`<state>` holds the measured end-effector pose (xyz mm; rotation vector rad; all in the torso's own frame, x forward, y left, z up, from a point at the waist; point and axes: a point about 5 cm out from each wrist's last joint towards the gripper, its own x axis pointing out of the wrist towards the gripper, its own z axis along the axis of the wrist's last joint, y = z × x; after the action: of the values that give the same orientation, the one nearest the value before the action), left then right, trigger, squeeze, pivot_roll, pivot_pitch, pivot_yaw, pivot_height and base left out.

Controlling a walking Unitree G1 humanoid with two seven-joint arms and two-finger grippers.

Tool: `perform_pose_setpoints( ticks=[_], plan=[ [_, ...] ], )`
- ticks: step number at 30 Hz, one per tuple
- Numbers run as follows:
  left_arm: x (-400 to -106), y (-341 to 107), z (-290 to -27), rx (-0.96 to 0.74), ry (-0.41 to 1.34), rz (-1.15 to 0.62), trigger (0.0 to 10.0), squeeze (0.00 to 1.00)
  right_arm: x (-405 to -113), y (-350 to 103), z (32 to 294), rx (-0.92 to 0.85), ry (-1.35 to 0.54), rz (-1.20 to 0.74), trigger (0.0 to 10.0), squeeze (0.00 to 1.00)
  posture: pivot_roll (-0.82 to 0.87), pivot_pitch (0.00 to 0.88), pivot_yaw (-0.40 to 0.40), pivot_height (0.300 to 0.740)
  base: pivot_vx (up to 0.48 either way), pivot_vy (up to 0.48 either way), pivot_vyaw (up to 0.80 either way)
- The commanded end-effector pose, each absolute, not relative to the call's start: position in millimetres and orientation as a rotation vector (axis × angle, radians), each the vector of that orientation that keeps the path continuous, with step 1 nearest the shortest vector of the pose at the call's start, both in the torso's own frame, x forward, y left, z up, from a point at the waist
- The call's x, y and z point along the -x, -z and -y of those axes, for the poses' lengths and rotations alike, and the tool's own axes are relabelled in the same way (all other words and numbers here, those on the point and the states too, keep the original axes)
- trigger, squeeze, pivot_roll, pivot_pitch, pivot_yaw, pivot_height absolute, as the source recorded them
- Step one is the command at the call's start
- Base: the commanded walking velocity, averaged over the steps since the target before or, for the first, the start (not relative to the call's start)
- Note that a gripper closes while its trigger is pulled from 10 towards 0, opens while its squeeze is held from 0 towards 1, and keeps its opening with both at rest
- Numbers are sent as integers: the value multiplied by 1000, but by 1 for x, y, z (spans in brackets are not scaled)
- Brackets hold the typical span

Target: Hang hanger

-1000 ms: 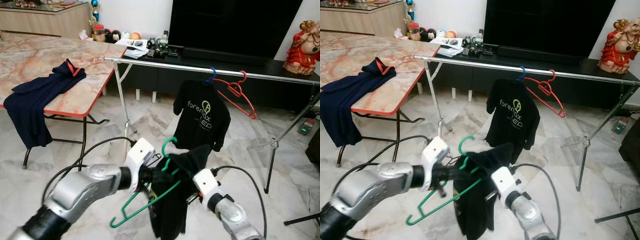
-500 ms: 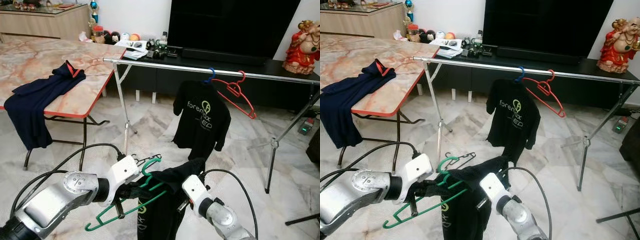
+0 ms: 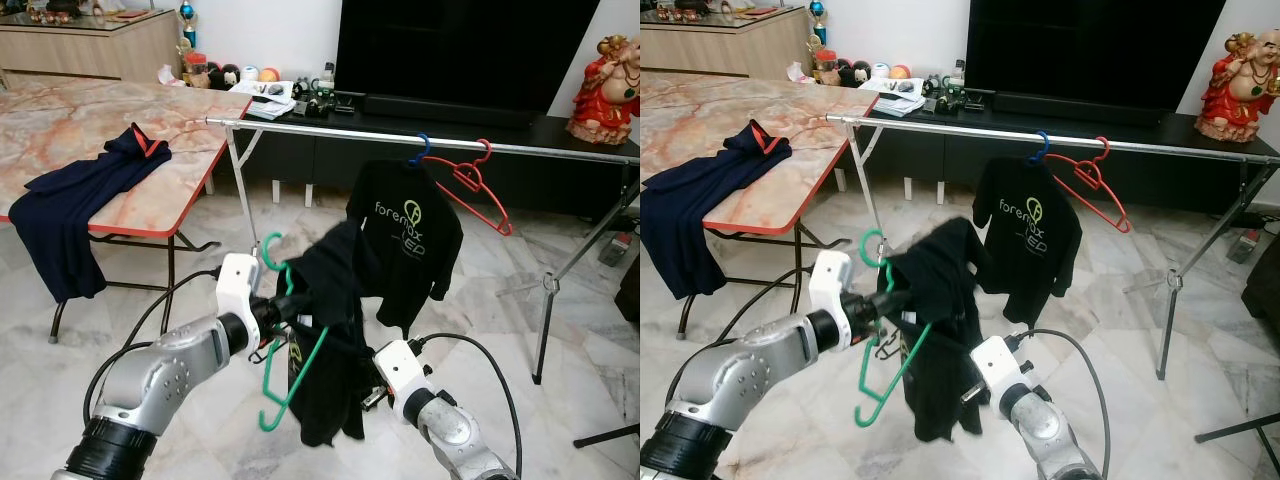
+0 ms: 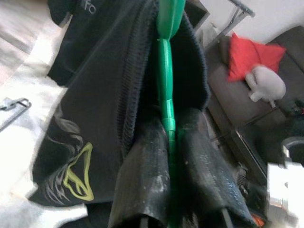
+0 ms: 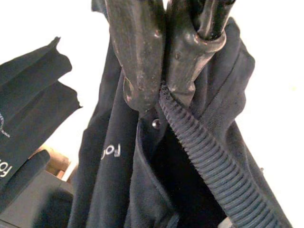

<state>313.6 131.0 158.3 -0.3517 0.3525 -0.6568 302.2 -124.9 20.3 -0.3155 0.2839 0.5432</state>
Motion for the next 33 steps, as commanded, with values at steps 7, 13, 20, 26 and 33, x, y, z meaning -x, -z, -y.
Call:
perform_pose_setpoints(
  ticks=[7, 13, 20, 26, 33],
  plan=[
    [-253, -164, -149, -167, 1170, -500, 10000, 0, -293, -4, 148, 300, -444, -390, 0, 0, 159, 0, -22, 740, 0, 0, 0],
    [-320, -165, -179, -44, 479, -412, 10000, 0, -292, -4, 148, 303, -452, -394, 0, 0, 169, 0, -28, 740, 0, 0, 0],
    [-327, -189, -166, 268, 440, -253, 10000, 0, -293, -5, 145, 297, -460, -388, 0, 0, 166, 0, -29, 740, 0, 0, 0],
    [-298, -181, -141, 72, 776, -297, 10000, 0, -294, -5, 144, 296, -461, -384, 0, 0, 167, 0, -28, 740, 0, 0, 0],
    [-317, -194, -142, 166, 609, -191, 10000, 0, -295, -5, 146, 256, -437, -394, 10000, 196, 160, 0, -29, 740, 0, 0, 0]
  ],
)
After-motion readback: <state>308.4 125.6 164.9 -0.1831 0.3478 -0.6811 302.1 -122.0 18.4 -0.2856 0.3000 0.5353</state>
